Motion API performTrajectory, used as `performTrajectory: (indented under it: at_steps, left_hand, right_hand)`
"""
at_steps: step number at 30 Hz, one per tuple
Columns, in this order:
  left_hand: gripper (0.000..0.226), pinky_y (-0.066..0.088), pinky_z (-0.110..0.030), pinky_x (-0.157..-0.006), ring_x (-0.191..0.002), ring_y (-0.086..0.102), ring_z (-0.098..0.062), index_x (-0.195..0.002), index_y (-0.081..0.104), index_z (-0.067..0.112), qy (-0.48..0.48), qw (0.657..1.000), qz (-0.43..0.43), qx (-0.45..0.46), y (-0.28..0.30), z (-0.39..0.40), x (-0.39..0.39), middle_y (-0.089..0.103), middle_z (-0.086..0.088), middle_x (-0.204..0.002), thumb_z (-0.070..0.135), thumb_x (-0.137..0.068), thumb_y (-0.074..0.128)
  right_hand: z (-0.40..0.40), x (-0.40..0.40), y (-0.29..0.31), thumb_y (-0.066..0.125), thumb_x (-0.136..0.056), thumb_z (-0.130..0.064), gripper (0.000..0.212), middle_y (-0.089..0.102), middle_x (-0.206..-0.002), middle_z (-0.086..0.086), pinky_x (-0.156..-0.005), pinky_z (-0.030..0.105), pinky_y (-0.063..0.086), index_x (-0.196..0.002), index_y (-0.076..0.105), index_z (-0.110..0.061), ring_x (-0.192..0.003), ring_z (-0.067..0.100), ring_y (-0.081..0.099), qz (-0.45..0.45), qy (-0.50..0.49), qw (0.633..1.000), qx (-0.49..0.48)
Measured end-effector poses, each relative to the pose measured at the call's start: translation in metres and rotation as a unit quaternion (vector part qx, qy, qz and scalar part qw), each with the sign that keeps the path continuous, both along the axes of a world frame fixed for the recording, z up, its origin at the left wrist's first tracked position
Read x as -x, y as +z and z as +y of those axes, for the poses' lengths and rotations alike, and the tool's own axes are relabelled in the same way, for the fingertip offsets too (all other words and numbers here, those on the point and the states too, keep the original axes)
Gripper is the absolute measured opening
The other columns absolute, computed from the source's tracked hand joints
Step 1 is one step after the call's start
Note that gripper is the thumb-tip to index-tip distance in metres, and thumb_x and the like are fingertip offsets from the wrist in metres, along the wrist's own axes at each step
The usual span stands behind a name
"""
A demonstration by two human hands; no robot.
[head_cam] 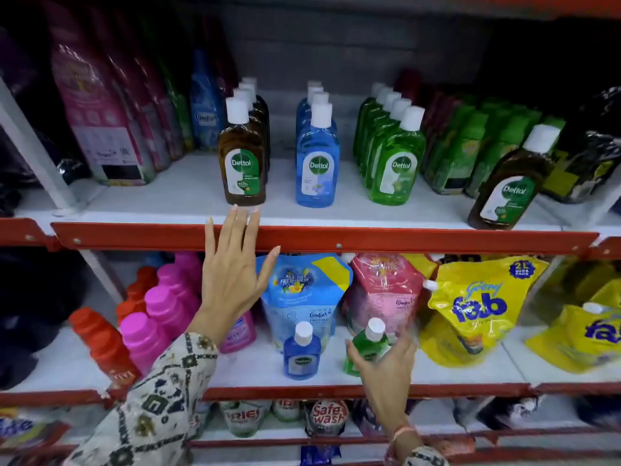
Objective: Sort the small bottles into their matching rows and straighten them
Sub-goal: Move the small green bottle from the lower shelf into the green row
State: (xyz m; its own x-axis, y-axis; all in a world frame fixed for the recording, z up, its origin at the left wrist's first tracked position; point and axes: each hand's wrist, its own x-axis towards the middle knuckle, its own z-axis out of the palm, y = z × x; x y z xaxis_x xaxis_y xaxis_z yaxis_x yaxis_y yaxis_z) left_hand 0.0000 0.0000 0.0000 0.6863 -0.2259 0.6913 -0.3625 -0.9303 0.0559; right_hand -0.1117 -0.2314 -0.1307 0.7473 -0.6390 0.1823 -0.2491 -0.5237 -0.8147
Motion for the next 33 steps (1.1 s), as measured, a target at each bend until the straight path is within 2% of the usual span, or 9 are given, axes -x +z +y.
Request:
performTrajectory:
  at_steps: [3,5,9,15,20,23,29,31,33]
  left_hand:
    - [0.063,0.014,-0.057,-0.123,-0.143,0.038,-0.035,-0.148,0.038,0.005,-0.004,1.000,-0.019,0.009,0.001,0.001,-0.002,0.048,-0.021,-0.148,0.046,-0.101,0.038]
    - [0.062,0.015,-0.057,-0.123,-0.143,0.039,-0.035,-0.149,0.037,0.006,-0.004,1.000,-0.022,0.006,-0.002,0.002,-0.002,0.049,-0.020,-0.148,0.045,-0.101,0.039]
    - [0.061,0.016,-0.058,-0.123,-0.141,0.040,-0.035,-0.149,0.037,0.006,-0.006,1.000,-0.030,0.005,-0.003,0.004,-0.004,0.052,-0.020,-0.144,0.044,-0.101,0.039]
    - [0.059,0.016,-0.057,-0.123,-0.138,0.043,-0.036,-0.147,0.040,0.005,-0.007,0.999,-0.037,0.016,-0.004,0.002,-0.004,0.055,-0.021,-0.138,0.042,-0.100,0.042]
    - [0.057,0.016,-0.056,-0.123,-0.135,0.046,-0.035,-0.145,0.044,0.006,-0.011,0.999,-0.033,0.027,-0.001,0.001,-0.004,0.059,-0.019,-0.134,0.042,-0.101,0.040]
    - [0.056,0.017,-0.056,-0.123,-0.133,0.048,-0.035,-0.143,0.047,0.006,-0.016,0.999,-0.025,0.032,0.003,0.002,-0.002,0.060,-0.018,-0.132,0.041,-0.100,0.039]
    - [0.055,0.019,-0.055,-0.122,-0.129,0.052,-0.035,-0.138,0.053,0.005,-0.018,0.999,-0.016,0.048,0.006,0.000,0.001,0.063,-0.017,-0.127,0.040,-0.098,0.040]
    - [0.055,0.022,-0.056,-0.121,-0.128,0.053,-0.035,-0.137,0.054,0.005,-0.016,0.999,-0.013,0.049,0.005,-0.001,0.001,0.064,-0.016,-0.126,0.041,-0.098,0.040]
    - [0.055,0.023,-0.057,-0.119,-0.126,0.054,-0.034,-0.136,0.055,0.005,-0.015,0.999,-0.014,0.045,0.004,-0.001,0.000,0.065,-0.016,-0.124,0.042,-0.098,0.039]
  right_hand:
    - [0.009,-0.002,-0.012,0.087,-0.060,-0.043,0.108,0.044,-0.128,0.019,-0.090,0.048,0.050,-0.142,0.029,-0.004,-0.114,0.041,0.052,0.044,-0.013,0.998,-0.050]
    - [0.013,-0.006,-0.018,0.086,-0.063,-0.039,0.099,0.047,-0.126,0.019,-0.085,0.046,0.050,-0.139,0.034,-0.001,-0.111,0.042,0.055,0.061,-0.037,0.995,-0.066]
    - [0.012,-0.011,-0.021,0.087,-0.063,-0.030,0.081,0.054,-0.117,0.021,-0.080,0.045,0.049,-0.125,0.047,0.003,-0.105,0.043,0.058,0.039,-0.073,0.994,-0.065]
    - [0.001,0.000,-0.013,0.089,-0.060,-0.032,0.076,0.060,-0.111,0.015,-0.078,0.038,0.048,-0.120,0.053,-0.003,-0.100,0.035,0.062,-0.003,-0.040,0.999,-0.029]
    - [-0.001,0.005,0.037,0.089,-0.055,-0.045,0.082,0.062,-0.104,0.000,-0.079,0.040,0.056,-0.121,0.051,-0.015,-0.094,0.023,0.064,-0.056,-0.004,0.998,-0.028]
    - [0.001,0.007,0.076,0.089,-0.052,-0.047,0.080,0.067,-0.104,0.000,-0.077,0.030,0.055,-0.119,0.055,-0.019,-0.091,0.018,0.065,-0.111,0.010,0.993,-0.031]
    - [-0.005,-0.004,0.167,0.080,-0.049,-0.062,0.083,0.069,-0.104,-0.002,-0.078,0.028,0.056,-0.118,0.059,-0.020,-0.091,0.014,0.068,-0.219,0.044,0.975,-0.010]
    - [-0.009,-0.011,0.196,0.084,-0.051,-0.058,0.080,0.069,-0.102,-0.002,-0.076,0.016,0.054,-0.117,0.060,-0.018,-0.089,0.009,0.068,-0.249,0.047,0.967,-0.002]
    - [-0.015,-0.020,0.223,0.088,-0.056,-0.046,0.073,0.067,-0.102,-0.004,-0.072,-0.001,0.043,-0.117,0.060,-0.015,-0.087,-0.002,0.062,-0.272,0.044,0.961,0.016]
